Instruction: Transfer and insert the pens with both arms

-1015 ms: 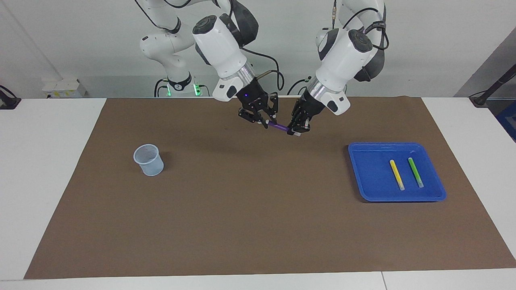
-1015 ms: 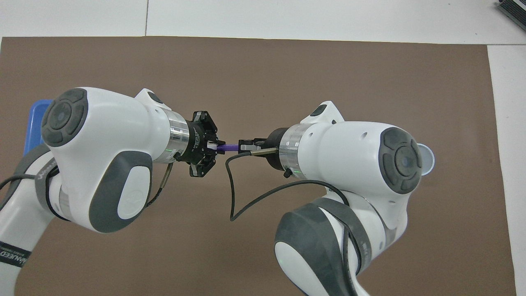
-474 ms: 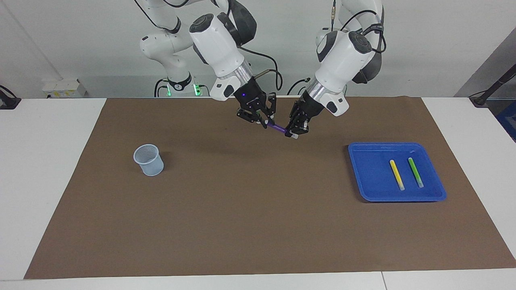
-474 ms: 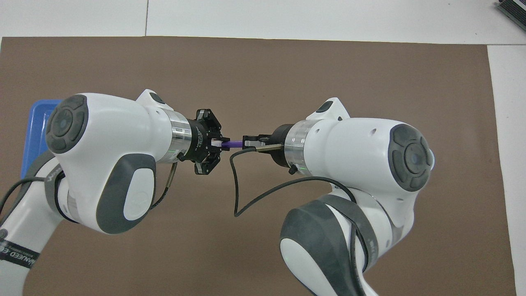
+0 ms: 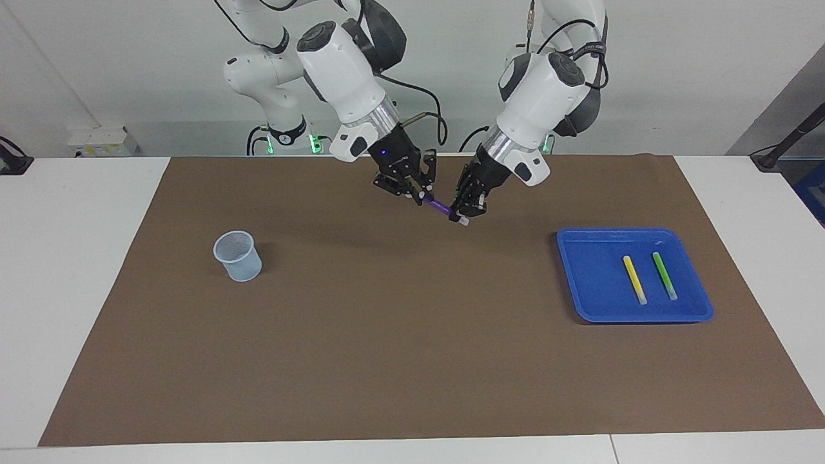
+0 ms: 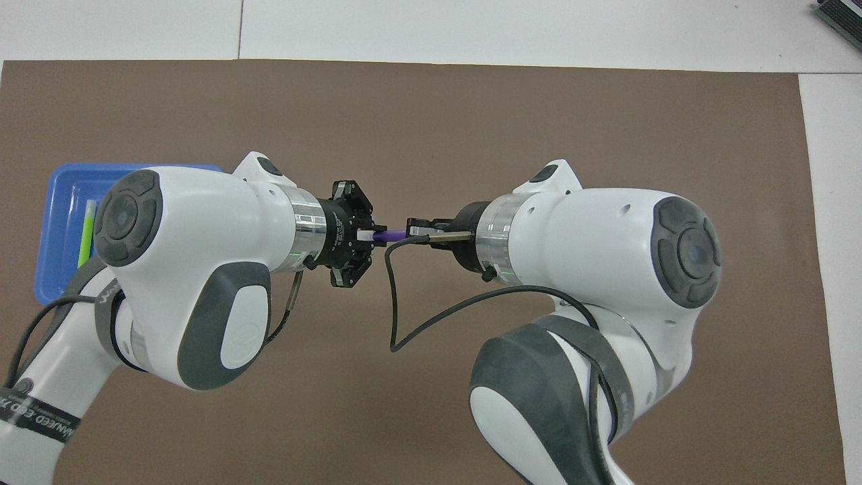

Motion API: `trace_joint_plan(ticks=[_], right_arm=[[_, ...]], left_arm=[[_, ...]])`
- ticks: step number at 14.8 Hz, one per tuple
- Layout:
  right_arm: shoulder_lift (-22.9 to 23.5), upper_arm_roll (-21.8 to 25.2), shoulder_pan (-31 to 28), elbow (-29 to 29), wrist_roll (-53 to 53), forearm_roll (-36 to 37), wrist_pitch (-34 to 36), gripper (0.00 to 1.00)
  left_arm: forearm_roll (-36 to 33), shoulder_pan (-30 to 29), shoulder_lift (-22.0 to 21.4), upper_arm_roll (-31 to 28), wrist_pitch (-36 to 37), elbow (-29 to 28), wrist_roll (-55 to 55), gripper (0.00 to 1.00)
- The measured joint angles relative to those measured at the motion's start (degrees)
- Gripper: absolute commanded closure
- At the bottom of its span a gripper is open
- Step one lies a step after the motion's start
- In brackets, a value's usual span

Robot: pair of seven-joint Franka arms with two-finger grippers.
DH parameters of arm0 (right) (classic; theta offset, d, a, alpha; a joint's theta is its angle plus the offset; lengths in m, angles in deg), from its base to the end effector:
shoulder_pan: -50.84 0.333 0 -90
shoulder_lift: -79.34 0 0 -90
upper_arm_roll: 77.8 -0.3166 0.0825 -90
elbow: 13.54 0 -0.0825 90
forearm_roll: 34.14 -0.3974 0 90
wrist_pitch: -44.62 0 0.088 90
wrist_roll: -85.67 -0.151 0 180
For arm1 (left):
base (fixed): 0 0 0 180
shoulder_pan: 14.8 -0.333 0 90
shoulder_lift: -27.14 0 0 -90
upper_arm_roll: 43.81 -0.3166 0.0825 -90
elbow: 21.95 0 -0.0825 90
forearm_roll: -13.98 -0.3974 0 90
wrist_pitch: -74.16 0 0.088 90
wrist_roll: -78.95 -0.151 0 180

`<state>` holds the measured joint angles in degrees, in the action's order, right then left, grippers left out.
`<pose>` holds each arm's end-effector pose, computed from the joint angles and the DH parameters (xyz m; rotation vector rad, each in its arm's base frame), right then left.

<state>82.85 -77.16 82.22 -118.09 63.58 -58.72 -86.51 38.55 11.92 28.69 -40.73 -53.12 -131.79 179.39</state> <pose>0.5440 0.3507 0.4995 -2.6176 0.0885 -0.2524 0.5237 -0.3317 0.4637 2.0374 1.8009 -0.3133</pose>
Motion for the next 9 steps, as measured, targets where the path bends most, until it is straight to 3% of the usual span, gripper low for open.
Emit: trace_joint_plan(ticks=[4,5,6,7,8,9], right_arm=[[-0.2,0.1,-0.3,0.1,0.0,0.0,0.4,1.00],[-0.2,0.1,-0.3,0.1,0.0,0.0,0.5,1.00],[-0.2,0.1,-0.3,0.2,0.0,0.0,0.5,1.00],[-0.3,0.0,-0.2,0.4,0.0,0.0,0.5,1.00],[-0.2,-0.2,-0.1,0.9,0.0,0.0,0.5,1.00],[0.1,-0.6,0.3,1.4,-0.1,0.0,0.2,1.00]], left_arm=[[0.0,0.6,0.0,-0.1,-1.2,-0.1,0.0,1.00],[0.0,0.7,0.0,-0.2,-1.2,-0.1,0.0,0.90],[0.0,0.7,0.0,-0.2,-1.2,-0.1,0.0,0.66],[0.0,0.7,-0.1,-0.2,-1.2,-0.1,0.0,0.24],[0.6,0.9,-0.2,-0.1,-1.3,0.0,-0.1,0.00],[1.3,1.6,-0.3,0.2,-1.4,0.2,0.0,0.00]])
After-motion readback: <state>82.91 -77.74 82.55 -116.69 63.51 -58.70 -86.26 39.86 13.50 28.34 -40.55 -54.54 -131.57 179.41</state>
